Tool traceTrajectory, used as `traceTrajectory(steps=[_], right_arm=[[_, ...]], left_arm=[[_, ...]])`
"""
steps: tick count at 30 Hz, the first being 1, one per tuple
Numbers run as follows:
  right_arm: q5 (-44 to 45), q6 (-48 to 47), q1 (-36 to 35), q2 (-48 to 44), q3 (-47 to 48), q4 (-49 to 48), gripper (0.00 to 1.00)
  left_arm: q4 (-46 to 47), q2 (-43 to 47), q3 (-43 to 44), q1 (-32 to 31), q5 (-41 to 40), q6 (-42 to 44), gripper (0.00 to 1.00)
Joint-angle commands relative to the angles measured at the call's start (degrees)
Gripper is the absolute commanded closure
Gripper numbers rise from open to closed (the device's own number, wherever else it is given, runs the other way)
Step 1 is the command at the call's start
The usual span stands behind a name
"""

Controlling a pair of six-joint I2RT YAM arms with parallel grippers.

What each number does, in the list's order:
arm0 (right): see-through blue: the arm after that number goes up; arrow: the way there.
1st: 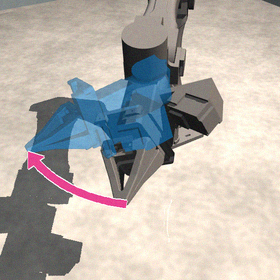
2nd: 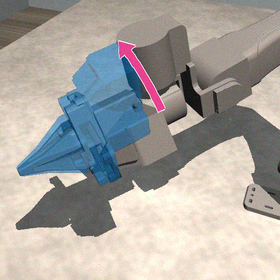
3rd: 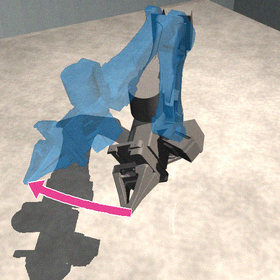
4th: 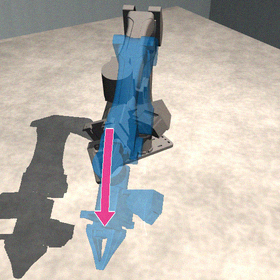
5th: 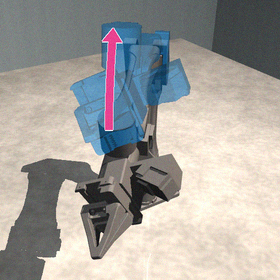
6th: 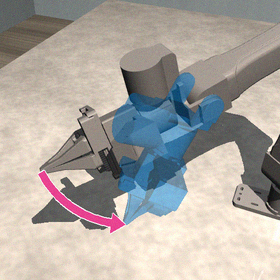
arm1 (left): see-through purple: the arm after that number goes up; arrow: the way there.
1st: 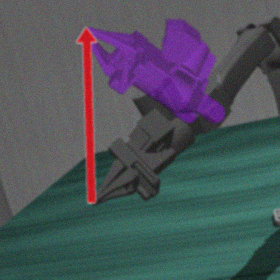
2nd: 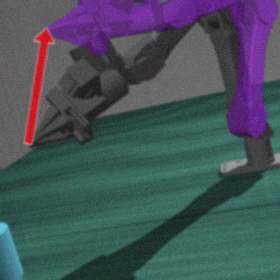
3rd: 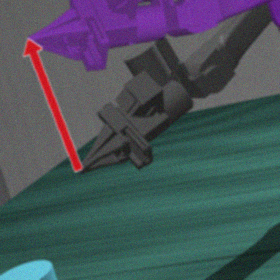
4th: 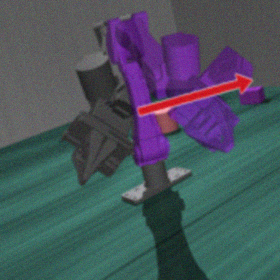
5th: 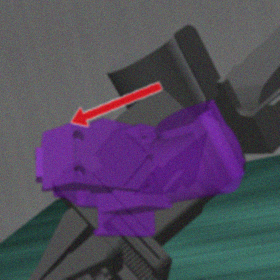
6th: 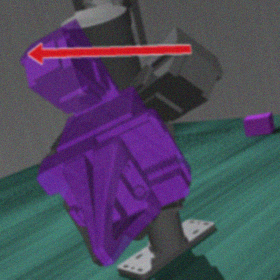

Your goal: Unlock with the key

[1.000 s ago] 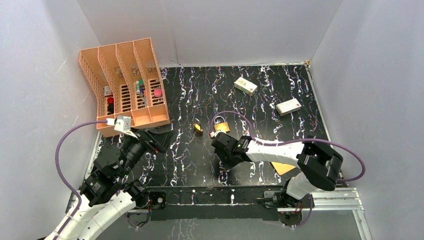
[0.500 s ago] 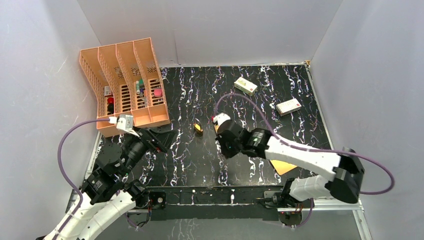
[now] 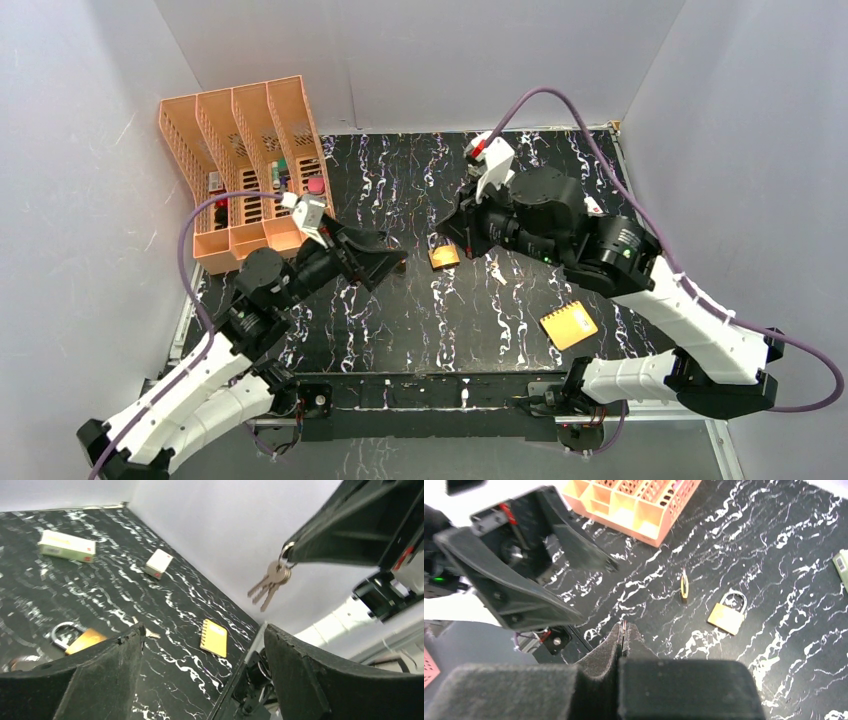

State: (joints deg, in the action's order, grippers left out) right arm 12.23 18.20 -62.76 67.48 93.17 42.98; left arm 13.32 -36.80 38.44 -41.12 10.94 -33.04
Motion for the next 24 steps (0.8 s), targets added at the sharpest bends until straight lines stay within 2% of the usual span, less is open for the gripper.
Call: traceTrajectory(steps=[1, 8, 13, 24], right_arm=[[-2.64, -0.47, -0.26, 0.68, 5.87, 1.55, 1.00], [-6.18, 3.29, -0.26, -0.42, 6.44, -1.64, 1.00], [-6.40, 5.21, -0.26, -0.40, 5.98, -2.87, 1.00], [-3.05, 7.32, -0.26, -0.99, 4.60, -4.96, 1.00]], left_arm=[[13.55, -5.36, 4.51, -0.24, 13.88, 3.10, 0.18], [25.75, -12.02, 6.48, -0.27, 22.02, 1.81, 0.11], [27.49, -16.88, 10.98, -0.29, 27.53, 1.65, 0.09], [27.62, -22.40, 15.10, -0.35, 34.15, -1.41, 0.28]])
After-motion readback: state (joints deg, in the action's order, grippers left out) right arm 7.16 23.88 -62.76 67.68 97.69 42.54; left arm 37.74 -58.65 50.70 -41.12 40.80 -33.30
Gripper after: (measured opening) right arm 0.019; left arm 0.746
